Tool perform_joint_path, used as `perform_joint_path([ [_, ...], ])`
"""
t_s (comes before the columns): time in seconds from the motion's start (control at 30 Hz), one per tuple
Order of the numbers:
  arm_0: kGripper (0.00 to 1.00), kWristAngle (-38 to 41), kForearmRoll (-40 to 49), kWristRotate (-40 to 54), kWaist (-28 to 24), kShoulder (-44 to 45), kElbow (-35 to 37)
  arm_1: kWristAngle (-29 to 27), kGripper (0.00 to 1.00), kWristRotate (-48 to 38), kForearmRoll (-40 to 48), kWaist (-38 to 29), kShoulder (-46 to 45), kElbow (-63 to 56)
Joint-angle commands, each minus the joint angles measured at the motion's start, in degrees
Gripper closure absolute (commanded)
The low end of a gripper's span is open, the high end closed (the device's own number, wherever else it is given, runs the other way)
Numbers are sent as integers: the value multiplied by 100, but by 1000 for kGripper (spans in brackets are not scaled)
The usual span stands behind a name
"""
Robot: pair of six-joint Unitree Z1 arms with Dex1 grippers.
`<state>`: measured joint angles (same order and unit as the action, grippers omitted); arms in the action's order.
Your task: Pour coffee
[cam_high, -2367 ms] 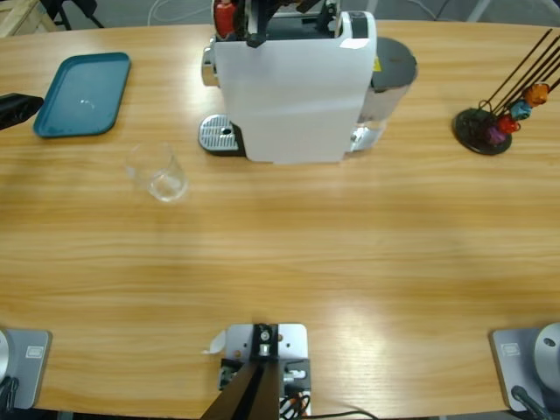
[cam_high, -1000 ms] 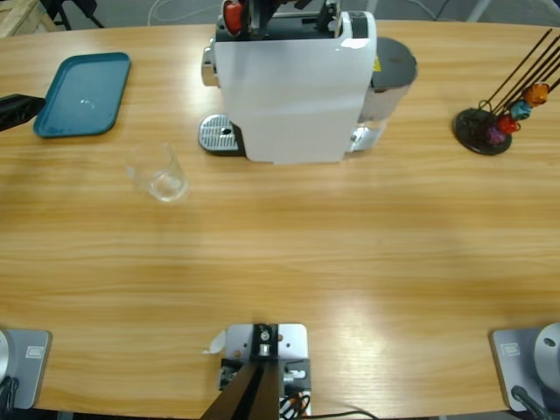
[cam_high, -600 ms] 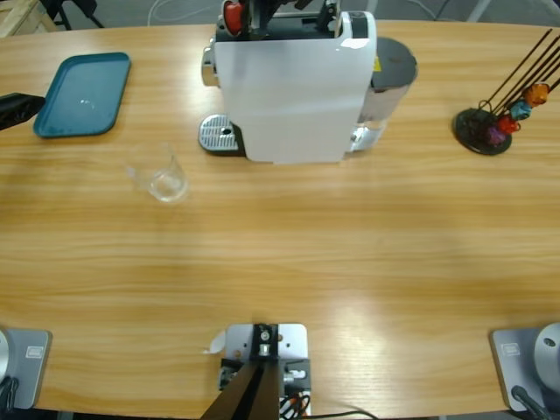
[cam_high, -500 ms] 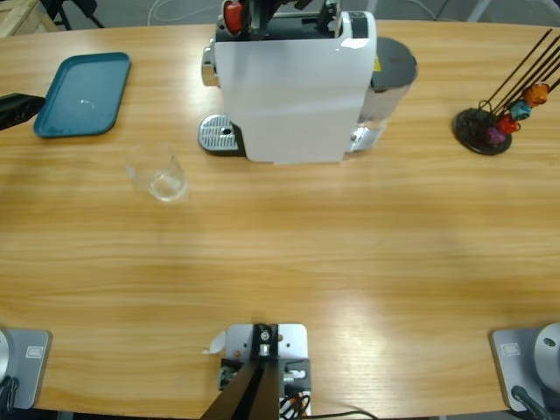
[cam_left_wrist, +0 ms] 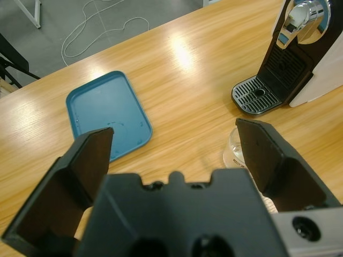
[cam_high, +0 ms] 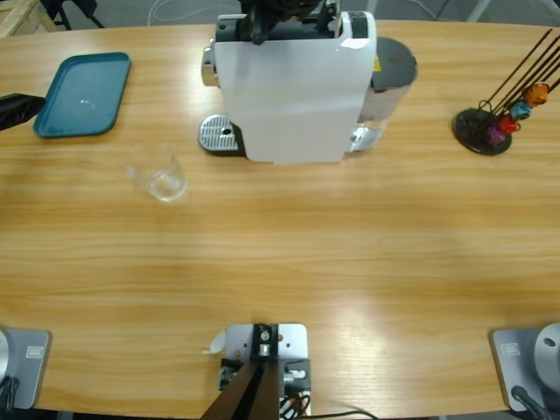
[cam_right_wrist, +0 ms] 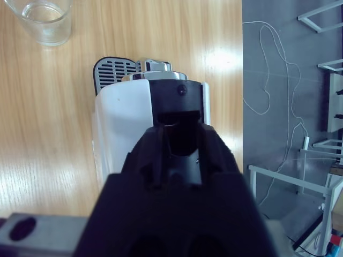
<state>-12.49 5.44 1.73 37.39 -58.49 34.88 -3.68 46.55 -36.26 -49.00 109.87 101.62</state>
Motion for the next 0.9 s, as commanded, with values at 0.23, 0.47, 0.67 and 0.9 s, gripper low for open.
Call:
perform_joint_path([
  [0.23,4,36,-78,30,40,-77,-228,-282,485,-612,-197,-29,-555,-99],
  [0.47,5,36,-85,21,67,-40,-210,-68,347,-1518,-136,-179,-1901,-575],
  [0.67,4,36,-173,15,67,-19,-201,-491,38,-2005,-4,-184,-3042,-1595],
  [0.9,4,93,-333,12,67,-163,-215,-2166,142,-2836,211,-189,-3416,-2569],
])
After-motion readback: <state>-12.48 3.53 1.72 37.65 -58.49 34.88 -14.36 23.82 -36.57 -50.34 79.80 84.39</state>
